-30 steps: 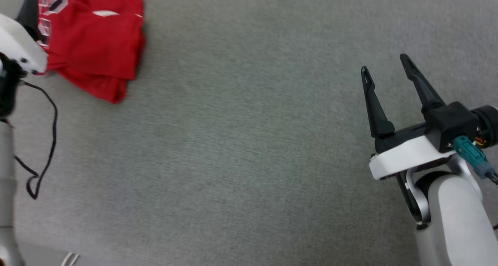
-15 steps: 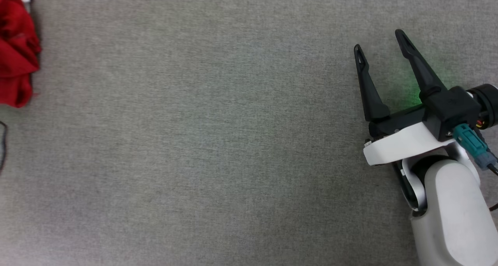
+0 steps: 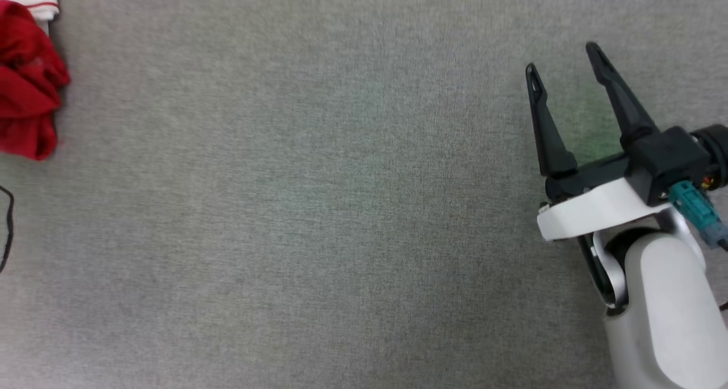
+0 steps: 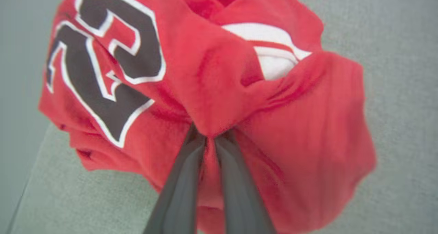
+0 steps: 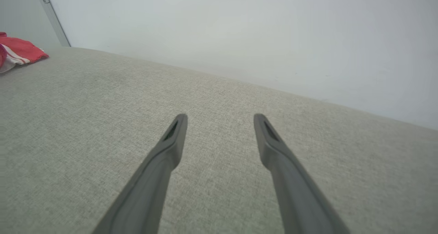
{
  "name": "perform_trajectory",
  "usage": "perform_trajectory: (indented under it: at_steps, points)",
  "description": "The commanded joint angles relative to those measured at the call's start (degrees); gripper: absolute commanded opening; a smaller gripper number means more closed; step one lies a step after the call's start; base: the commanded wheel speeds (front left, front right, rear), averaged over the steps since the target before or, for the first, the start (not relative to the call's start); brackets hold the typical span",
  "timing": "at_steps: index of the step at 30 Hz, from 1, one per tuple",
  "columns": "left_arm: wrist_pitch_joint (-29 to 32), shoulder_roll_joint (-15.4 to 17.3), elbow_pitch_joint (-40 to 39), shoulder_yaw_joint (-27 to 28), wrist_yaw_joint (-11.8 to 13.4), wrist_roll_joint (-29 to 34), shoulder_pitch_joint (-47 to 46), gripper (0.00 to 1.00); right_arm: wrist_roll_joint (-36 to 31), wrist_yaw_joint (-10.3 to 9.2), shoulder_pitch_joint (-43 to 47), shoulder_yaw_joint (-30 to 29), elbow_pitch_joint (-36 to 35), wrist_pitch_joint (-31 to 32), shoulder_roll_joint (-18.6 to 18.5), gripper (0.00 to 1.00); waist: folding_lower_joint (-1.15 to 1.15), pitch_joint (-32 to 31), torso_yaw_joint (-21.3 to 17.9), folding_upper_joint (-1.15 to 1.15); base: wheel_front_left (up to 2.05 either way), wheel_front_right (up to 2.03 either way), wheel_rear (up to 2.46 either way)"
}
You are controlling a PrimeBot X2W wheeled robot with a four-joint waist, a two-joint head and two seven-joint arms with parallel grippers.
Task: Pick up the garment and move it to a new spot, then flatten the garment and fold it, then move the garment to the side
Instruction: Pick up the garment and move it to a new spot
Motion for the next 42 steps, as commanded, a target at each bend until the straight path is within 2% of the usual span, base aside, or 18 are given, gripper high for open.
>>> perform_trajectory:
  at_steps: [1, 11, 15, 19, 22, 25, 29, 37, 42]
  points:
    - [-1.8, 0.4, 0.0, -0.2, 0.0, 0.6, 0.2, 0.00, 0.3, -0.04, 0.9, -0.1, 0.4, -0.2, 0.0, 1.00, -0.01, -2.6, 0.3, 0.00, 0.00, 0.00, 0.00]
    - [-23.4, -0.6, 0.3, -3.4, -0.1, 7.0, 0.4, 0.00, 3.1, -0.04, 6.6, -1.7, 3.7, -1.3, 0.0, 1.00, -0.01, -17.0, 0.4, 0.00, 0.00, 0.00, 0.00]
    - [-30.7, -2.4, -0.2, -4.7, 0.2, 8.9, 0.9, 0.00, 3.9, -0.03, 9.8, -3.1, 4.1, -1.2, 0.0, 1.00, -0.01, -22.4, 0.4, 0.00, 0.00, 0.00, 0.00]
    - [-35.8, -5.7, -1.7, -6.3, 1.3, 10.4, 2.4, 0.00, 5.1, -0.04, 13.2, -4.3, 4.1, -0.8, 0.0, 1.00, -0.01, -27.3, -0.3, 0.00, 0.00, 0.00, 0.00]
    - [-37.4, -8.4, -3.8, -7.1, 2.4, 10.4, 4.3, 0.00, 5.6, -0.04, 15.7, -5.0, 3.5, 0.0, 0.0, 1.00, -0.01, -30.4, -1.3, 0.00, 0.00, 0.00, 0.00]
    - [-37.1, -11.2, -6.4, -8.8, 2.3, 10.3, 7.6, 0.00, 6.2, -0.03, 17.9, -5.4, 2.8, 0.7, 0.1, 1.00, -0.01, -33.0, -2.8, 0.00, 0.00, 0.00, 0.00]
    - [-36.3, -15.9, -11.8, -10.4, 3.5, 9.2, 12.0, 0.00, 6.1, -0.03, 20.4, -5.7, 1.2, 2.0, 0.0, 1.00, -0.01, -34.6, -5.2, 0.00, 0.00, 0.00, 0.00]
    - [-35.5, -25.4, -26.1, -15.6, 4.9, 7.3, 22.2, 0.00, 6.6, -0.04, 22.5, -6.7, -0.9, 3.6, 0.0, 1.00, -0.01, -34.5, -10.5, 0.00, 0.00, 0.00, 0.00]
    - [-34.5, -29.6, -31.4, -20.7, 4.8, 7.1, 29.5, 0.00, 6.3, -0.04, 23.5, -7.4, -1.9, 4.4, 0.1, 1.00, -0.01, -33.1, -11.5, 0.00, 0.00, 0.00, 0.00]
